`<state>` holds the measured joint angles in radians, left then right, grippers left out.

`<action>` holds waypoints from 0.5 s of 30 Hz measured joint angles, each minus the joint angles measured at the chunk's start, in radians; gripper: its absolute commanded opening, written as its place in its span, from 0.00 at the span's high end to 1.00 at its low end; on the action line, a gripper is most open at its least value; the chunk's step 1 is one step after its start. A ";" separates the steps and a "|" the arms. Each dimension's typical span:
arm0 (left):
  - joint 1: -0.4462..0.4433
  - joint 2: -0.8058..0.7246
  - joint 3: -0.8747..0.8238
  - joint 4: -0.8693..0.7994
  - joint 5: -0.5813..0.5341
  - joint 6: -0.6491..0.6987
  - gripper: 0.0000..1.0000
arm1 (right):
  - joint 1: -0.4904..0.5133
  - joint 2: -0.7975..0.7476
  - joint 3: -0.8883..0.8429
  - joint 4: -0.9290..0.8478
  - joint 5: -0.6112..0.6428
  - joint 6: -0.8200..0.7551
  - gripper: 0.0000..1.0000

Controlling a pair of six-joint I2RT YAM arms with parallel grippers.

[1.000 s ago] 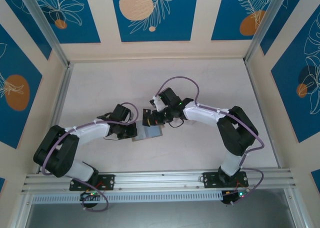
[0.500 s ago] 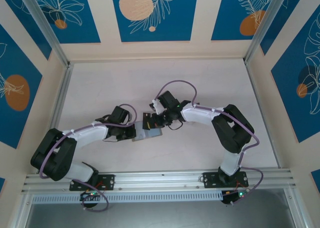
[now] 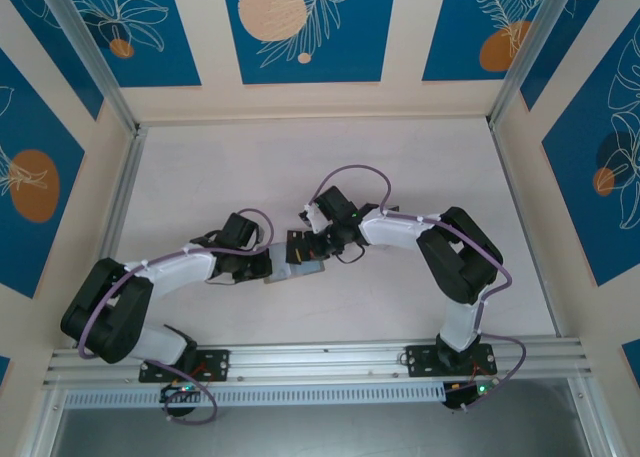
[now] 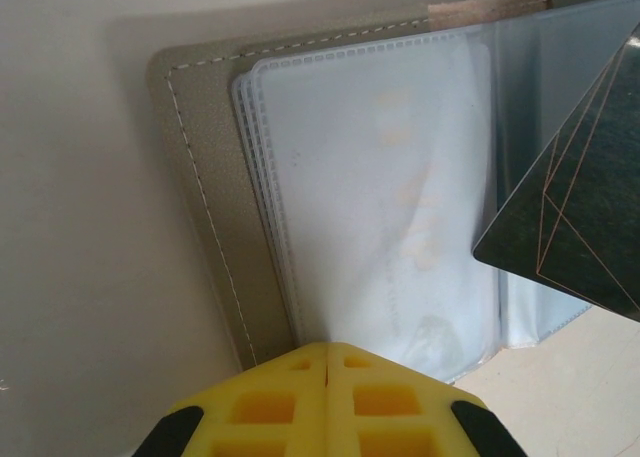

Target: Put the credit cards into the card holder

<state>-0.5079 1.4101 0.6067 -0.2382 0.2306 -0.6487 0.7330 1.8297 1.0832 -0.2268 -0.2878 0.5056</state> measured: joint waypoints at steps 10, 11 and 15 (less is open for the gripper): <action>0.000 0.001 -0.004 0.011 0.001 -0.007 0.95 | -0.002 0.000 -0.010 0.008 0.011 0.009 1.00; 0.000 0.002 -0.004 0.011 0.002 -0.007 0.95 | -0.002 0.000 -0.011 0.008 0.011 0.011 1.00; 0.000 0.005 -0.004 0.014 0.004 -0.008 0.95 | -0.006 0.000 -0.012 0.010 0.011 0.011 1.00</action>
<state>-0.5079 1.4151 0.6029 -0.2241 0.2344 -0.6563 0.7265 1.8294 1.0710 -0.2165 -0.2771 0.5171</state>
